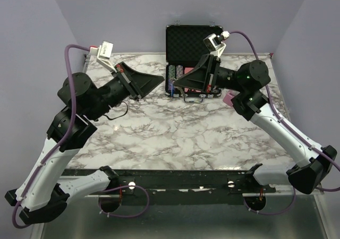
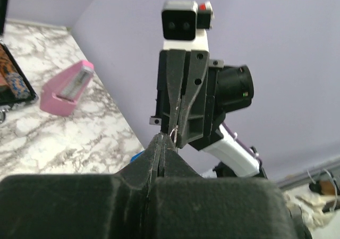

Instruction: Remove the keys from the keyring

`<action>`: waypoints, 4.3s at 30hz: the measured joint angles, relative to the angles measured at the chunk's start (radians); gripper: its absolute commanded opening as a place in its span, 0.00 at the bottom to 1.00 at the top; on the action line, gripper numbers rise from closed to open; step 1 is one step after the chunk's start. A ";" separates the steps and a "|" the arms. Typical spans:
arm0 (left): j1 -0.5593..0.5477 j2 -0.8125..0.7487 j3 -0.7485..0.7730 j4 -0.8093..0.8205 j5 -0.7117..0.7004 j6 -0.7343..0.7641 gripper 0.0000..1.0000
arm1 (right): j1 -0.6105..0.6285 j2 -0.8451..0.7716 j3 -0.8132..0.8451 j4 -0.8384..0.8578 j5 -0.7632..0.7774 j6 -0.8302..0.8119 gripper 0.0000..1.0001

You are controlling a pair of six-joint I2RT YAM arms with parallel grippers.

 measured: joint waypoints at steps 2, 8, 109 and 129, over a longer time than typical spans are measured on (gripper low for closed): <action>0.002 -0.023 -0.004 -0.002 -0.042 -0.005 0.00 | -0.001 -0.004 -0.003 0.013 0.004 0.007 0.01; 0.004 -0.073 -0.005 0.001 -0.105 -0.010 0.00 | -0.002 -0.011 -0.004 0.043 0.008 0.018 0.01; 0.161 0.289 0.344 -0.440 0.731 0.444 0.00 | -0.002 0.150 0.129 -0.014 -0.494 0.034 0.38; 0.156 0.276 0.371 -0.463 0.669 0.436 0.00 | -0.002 0.136 0.106 -0.016 -0.456 0.033 0.11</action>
